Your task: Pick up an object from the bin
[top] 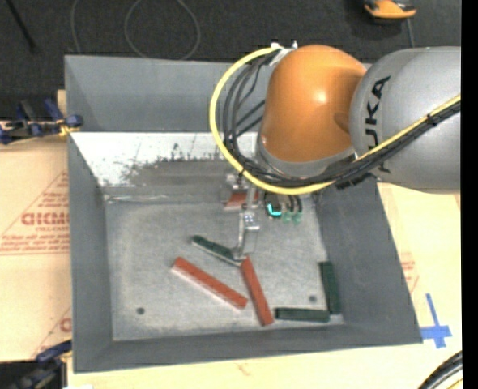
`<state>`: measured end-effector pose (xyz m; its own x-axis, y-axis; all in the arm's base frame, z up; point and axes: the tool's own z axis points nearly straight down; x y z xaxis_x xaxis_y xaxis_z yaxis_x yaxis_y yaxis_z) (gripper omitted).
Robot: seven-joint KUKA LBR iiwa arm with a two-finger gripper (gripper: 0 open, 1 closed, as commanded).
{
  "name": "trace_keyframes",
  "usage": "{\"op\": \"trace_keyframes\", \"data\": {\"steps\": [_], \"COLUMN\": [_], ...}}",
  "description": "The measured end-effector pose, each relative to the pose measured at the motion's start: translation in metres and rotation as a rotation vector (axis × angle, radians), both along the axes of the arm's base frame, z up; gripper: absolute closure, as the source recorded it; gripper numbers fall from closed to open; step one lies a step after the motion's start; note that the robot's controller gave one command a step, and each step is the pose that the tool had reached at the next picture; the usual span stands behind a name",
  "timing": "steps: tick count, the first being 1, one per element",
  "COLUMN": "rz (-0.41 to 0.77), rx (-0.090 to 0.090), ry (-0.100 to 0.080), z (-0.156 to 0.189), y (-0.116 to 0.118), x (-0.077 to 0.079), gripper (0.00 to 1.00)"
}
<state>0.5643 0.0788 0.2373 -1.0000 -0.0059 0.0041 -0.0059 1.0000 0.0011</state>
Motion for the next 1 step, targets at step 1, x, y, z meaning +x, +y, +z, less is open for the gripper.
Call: {"op": "trace_keyframes", "data": {"steps": [1], "rz": [0.009], "rx": [0.001], "ry": [-0.002], "z": [-0.1613], "y": [0.0043], "x": [0.0454], "gripper": [0.0]}}
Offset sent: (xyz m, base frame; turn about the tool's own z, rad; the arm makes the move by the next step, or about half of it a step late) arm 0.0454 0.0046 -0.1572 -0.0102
